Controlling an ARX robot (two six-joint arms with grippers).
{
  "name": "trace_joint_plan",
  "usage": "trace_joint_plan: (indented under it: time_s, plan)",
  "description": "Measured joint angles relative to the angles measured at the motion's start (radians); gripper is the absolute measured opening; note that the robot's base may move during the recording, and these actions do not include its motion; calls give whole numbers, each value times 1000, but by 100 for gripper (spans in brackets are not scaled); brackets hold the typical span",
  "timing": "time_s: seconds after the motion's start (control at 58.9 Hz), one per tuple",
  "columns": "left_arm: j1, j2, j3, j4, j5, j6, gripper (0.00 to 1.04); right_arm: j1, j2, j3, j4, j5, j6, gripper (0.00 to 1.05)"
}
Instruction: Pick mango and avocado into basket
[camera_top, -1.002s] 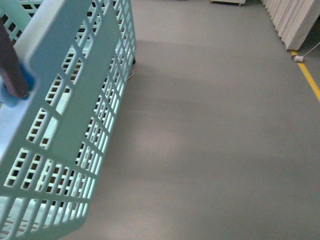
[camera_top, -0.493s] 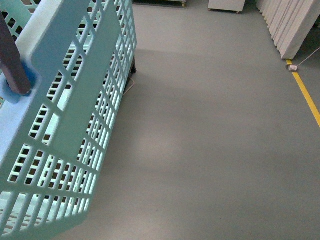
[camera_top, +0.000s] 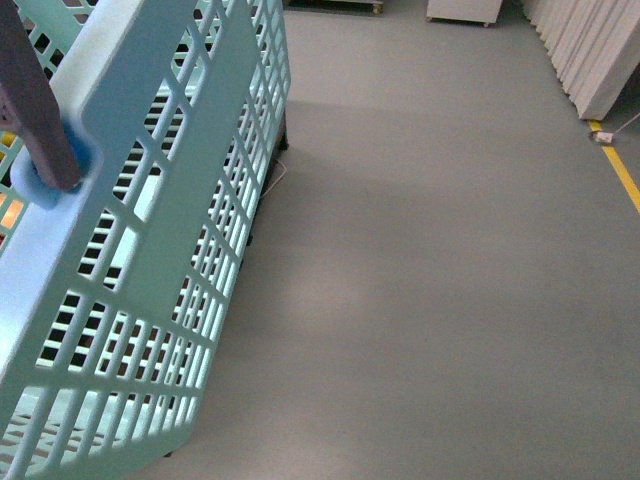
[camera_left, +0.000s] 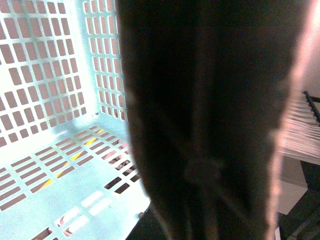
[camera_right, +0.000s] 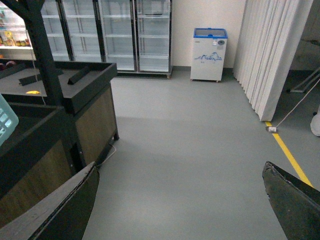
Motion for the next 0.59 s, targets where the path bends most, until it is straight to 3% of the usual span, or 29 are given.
trace_joint_plan:
  time_s: [0.595]
  plan:
    - [3,0,0,-2,-7,6,5,0,0,0,0,-1,0,97]
